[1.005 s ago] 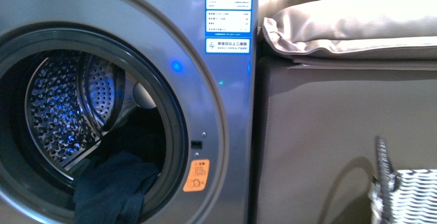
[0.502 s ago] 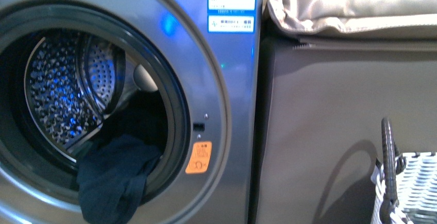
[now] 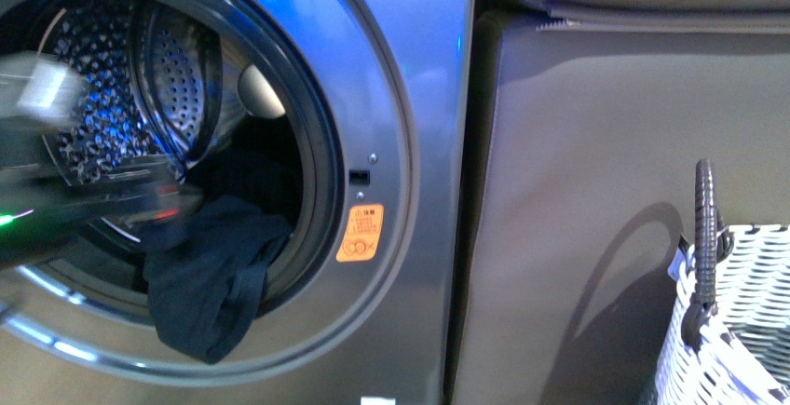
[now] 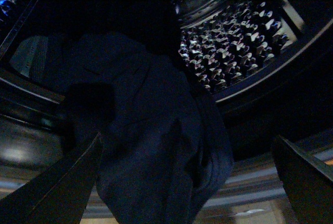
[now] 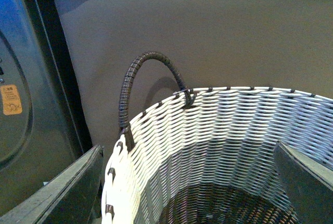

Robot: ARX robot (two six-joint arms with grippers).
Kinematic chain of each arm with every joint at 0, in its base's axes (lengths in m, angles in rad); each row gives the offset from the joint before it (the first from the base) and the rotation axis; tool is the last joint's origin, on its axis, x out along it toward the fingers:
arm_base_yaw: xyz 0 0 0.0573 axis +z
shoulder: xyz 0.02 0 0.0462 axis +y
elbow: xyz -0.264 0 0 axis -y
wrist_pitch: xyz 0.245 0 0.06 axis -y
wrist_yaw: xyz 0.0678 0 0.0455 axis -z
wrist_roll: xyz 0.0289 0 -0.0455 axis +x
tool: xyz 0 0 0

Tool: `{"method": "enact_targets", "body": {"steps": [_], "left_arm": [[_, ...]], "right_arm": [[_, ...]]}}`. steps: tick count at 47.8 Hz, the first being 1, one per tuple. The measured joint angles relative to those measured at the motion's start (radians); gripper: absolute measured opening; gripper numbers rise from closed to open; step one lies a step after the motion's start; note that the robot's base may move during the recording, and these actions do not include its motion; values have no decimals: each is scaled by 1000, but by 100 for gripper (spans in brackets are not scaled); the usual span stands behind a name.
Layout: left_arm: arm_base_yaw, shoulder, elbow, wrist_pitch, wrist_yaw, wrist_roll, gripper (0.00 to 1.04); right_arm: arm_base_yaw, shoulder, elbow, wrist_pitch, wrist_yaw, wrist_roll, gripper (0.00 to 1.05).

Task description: Collect clothes from washing machine

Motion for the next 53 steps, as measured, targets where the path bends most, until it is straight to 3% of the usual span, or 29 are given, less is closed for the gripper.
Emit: {"method": "enact_targets", "body": {"steps": [27,44,53], "left_arm": [[-50,319,424,-216,-25,59,98],[-40,457,600,-321,-46,69,98],[-26,525,706,-411,-11,69,98]], "right_arm": [[0,0,0,0,0,0,97],[0,0,0,0,0,0,97],[0,0,0,0,0,0,97]]}}
